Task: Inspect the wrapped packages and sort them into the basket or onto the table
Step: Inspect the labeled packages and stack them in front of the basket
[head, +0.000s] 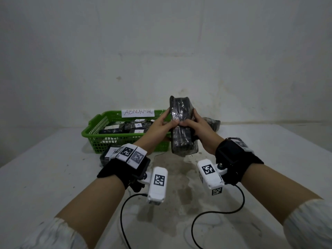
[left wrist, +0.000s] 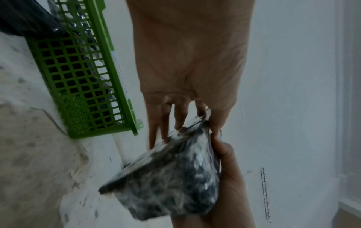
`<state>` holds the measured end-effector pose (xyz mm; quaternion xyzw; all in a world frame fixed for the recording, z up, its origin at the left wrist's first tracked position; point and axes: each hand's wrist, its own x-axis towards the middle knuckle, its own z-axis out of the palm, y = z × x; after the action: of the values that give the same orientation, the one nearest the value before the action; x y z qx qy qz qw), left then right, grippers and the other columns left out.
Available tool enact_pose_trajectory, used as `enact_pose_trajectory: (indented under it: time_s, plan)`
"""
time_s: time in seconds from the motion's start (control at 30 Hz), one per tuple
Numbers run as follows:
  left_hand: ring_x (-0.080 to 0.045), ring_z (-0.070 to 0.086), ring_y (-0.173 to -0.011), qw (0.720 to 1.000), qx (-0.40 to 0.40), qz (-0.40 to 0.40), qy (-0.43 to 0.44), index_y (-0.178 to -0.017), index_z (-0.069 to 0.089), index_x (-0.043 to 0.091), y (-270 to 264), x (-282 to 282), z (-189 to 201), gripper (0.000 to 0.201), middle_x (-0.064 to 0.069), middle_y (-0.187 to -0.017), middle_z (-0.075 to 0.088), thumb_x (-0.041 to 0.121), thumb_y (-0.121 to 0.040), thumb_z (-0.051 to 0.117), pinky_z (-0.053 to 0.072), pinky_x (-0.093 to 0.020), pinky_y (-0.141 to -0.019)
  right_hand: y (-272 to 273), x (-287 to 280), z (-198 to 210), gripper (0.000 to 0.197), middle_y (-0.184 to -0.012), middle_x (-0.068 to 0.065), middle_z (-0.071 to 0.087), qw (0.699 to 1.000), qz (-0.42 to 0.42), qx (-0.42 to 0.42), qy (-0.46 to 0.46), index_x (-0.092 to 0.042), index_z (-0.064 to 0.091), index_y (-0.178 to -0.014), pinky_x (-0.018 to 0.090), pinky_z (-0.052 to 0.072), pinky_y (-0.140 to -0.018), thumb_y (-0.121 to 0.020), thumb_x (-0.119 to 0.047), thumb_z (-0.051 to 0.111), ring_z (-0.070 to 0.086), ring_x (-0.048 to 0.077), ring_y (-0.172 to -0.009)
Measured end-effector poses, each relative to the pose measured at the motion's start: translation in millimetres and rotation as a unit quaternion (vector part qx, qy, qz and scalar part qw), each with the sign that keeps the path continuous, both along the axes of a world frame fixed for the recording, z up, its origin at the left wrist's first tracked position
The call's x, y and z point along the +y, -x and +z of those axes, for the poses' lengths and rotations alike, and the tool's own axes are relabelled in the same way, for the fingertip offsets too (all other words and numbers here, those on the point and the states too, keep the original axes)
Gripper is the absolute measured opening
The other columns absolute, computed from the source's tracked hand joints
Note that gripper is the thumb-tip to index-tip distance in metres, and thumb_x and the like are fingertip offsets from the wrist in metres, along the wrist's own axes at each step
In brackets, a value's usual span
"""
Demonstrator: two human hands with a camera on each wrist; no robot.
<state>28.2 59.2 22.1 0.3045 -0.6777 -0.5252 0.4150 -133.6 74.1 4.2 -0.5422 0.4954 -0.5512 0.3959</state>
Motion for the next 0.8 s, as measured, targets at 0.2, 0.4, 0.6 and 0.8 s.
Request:
enact_pose_trajectory:
  time_s: [0.2,0.4,0.6,0.8]
  plan:
    - [-0.002,0.061,-0.088,1.000,0.008,-0.007,-0.023,-0.147,0.029,0.025,-1.3,-1.6,-3.0,0.053,0.012,-0.110,0.059,0.014,-0.098,0.046,0.052,-0.011,-0.066,-2.0,-6.5,-3.7,0.087,-0.139,0.001,0.053,1.000,0.019,-0.008,-0.021,-0.036,0.022,-0.148,0.023,0.054,-0.077,-0.079,-0.033,0.075,0.063,0.008,-0.109]
    - [-0.021,0.061,-0.111,0.999,0.029,0.000,-0.041,-0.147,0.030,0.031,-2.8,-4.7,-7.9,0.054,-0.004,-0.133,0.057,0.022,-0.097,0.050,0.052,-0.037,-0.091,-1.5,-0.8,-2.0,0.120,-0.151,0.001,0.038,0.997,0.028,0.046,-0.052,-0.040,0.004,-0.152,0.035,0.055,-0.090,-0.062,-0.035,0.083,0.057,0.017,-0.120]
    - [-0.017,0.063,-0.098,0.999,0.032,-0.006,-0.038,-0.145,0.037,0.020,0.1,-7.0,-11.2,0.051,-0.008,-0.122,0.061,0.010,-0.096,0.048,0.056,-0.029,-0.080,-3.5,2.1,1.5,0.090,-0.146,0.004,0.045,0.999,-0.015,0.001,-0.040,-0.037,0.026,-0.147,0.031,0.055,-0.077,-0.073,-0.044,0.078,0.058,0.015,-0.115]
    - [-0.033,0.060,-0.112,0.999,0.033,0.024,-0.031,-0.138,0.046,0.023,0.1,-11.5,-12.2,0.042,-0.009,-0.116,0.065,0.011,-0.097,0.045,0.055,-0.033,-0.077,-9.2,7.1,5.0,0.117,-0.159,-0.003,0.020,0.999,0.010,0.020,-0.049,-0.042,0.008,-0.151,0.037,0.051,-0.091,-0.062,-0.055,0.082,0.045,0.015,-0.131]
